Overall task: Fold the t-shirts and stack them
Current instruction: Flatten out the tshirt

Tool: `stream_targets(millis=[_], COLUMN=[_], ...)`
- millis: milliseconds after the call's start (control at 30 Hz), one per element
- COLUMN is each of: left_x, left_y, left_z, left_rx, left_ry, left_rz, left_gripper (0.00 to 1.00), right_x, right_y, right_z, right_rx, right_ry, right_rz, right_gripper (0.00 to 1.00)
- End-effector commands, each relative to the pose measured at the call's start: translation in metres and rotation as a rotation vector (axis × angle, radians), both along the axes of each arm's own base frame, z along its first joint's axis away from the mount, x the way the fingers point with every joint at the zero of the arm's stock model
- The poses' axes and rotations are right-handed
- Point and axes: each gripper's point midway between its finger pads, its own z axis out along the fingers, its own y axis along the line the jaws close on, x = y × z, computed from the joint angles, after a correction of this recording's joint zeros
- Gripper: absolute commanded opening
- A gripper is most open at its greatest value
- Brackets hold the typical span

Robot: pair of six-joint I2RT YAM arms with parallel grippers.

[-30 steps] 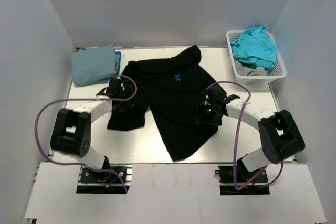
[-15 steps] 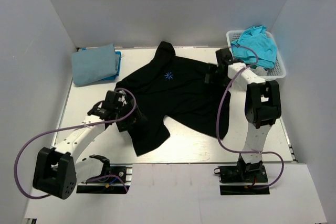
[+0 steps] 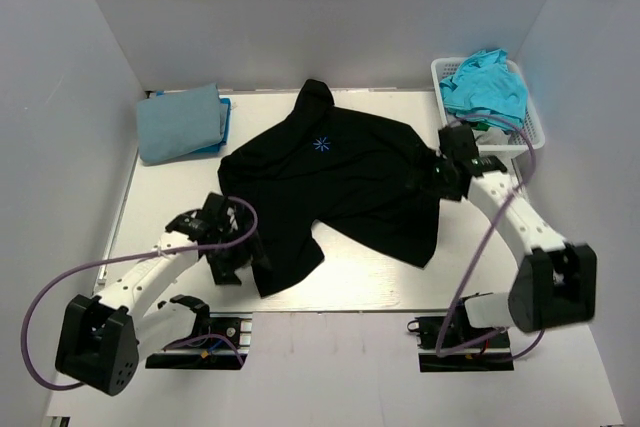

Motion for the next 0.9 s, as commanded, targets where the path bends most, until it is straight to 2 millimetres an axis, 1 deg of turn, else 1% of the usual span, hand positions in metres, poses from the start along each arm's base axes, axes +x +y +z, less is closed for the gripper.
stream_targets(millis=[0, 33, 67, 133, 200, 233, 267, 300, 333, 367, 400, 433, 467, 533, 567, 600, 633, 667, 700, 733, 767, 800, 867], left_x=[-0.035, -0.040, -0.044, -0.055, -0.060, -0.056, -0.059, -0.060, -0.057, -0.058, -0.059, -0.058, -0.057, -0.051, -0.046, -0.046, -0.040, -0.034, -0.033, -0.029, -0.024, -0.023, -0.017], left_y=[-0.002, -0.004, -0.004, -0.007, -0.012, -0.016, -0.015, -0.013, -0.015, -0.016, -0.015, -0.013, -0.016, -0.019, -0.023, -0.024, -0.027, -0.033, -0.034, -0.039, -0.043, -0.041, -0.043], left_z=[-0.005, -0.004, -0.007, -0.018, -0.026, -0.025, -0.029, -0.033, -0.032, -0.035, -0.037, -0.042, -0.044, -0.046, -0.048, -0.050, -0.049, -0.047, -0.049, -0.045, -0.042, -0.044, -0.039], left_rx=[-0.029, -0.030, -0.025, -0.021, -0.031, -0.041, -0.012, 0.013, 0.018, 0.031, 0.048, 0.079, 0.088, 0.093, 0.100, 0.109, 0.108, 0.095, 0.096, 0.084, 0.073, 0.090, 0.085], left_ry=[0.086, 0.087, 0.099, 0.146, 0.171, 0.148, 0.155, 0.165, 0.154, 0.150, 0.157, 0.159, 0.152, 0.141, 0.126, 0.126, 0.108, 0.087, 0.088, 0.070, 0.052, 0.050, 0.022], left_rz=[-0.039, -0.054, -0.062, -0.077, -0.088, -0.103, -0.110, -0.117, -0.115, -0.136, -0.133, -0.127, -0.134, -0.130, -0.139, -0.139, -0.136, -0.145, -0.145, -0.154, -0.154, -0.158, -0.154], left_gripper=[0.97, 0.96, 0.95, 0.92, 0.91, 0.89, 0.88, 0.86, 0.85, 0.82, 0.81, 0.81, 0.80, 0.78, 0.73, 0.71, 0.69, 0.65, 0.54, 0.49, 0.42, 0.28, 0.07], right_x=[-0.046, -0.057, -0.068, -0.078, -0.089, -0.092, -0.100, -0.105, -0.108, -0.111, -0.117, -0.117, -0.121, -0.135, -0.138, -0.147, -0.155, -0.158, -0.161, -0.165, -0.166, -0.164, -0.163], right_y=[-0.004, -0.006, -0.009, -0.009, -0.012, -0.012, -0.015, -0.010, -0.012, -0.013, -0.014, -0.016, -0.016, -0.017, -0.015, -0.017, -0.018, -0.019, -0.019, -0.018, -0.017, -0.016, -0.017], right_z=[-0.010, -0.013, -0.019, -0.015, -0.020, -0.022, -0.029, -0.030, -0.032, -0.033, -0.036, -0.035, -0.036, -0.041, -0.041, -0.046, -0.052, -0.055, -0.058, -0.066, -0.069, -0.072, -0.080], right_rx=[0.059, 0.067, 0.064, 0.083, 0.083, 0.092, 0.085, 0.117, 0.115, 0.115, 0.107, 0.112, 0.116, 0.116, 0.131, 0.126, 0.124, 0.129, 0.131, 0.137, 0.144, 0.147, 0.135], right_ry=[0.081, 0.093, 0.121, 0.109, 0.132, 0.138, 0.162, 0.182, 0.197, 0.203, 0.225, 0.218, 0.227, 0.246, 0.253, 0.279, 0.300, 0.308, 0.317, 0.327, 0.334, 0.329, 0.339], right_rz=[-0.061, -0.075, -0.080, -0.089, -0.106, -0.124, -0.134, -0.124, -0.137, -0.147, -0.148, -0.158, -0.162, -0.159, -0.164, -0.169, -0.187, -0.203, -0.211, -0.221, -0.225, -0.222, -0.217], right_gripper=[0.90, 0.90, 0.90, 0.90, 0.90, 0.90, 0.90, 0.90, 0.90, 0.90, 0.90, 0.90, 0.90, 0.90, 0.90, 0.90, 0.90, 0.90, 0.90, 0.90, 0.90, 0.90, 0.90])
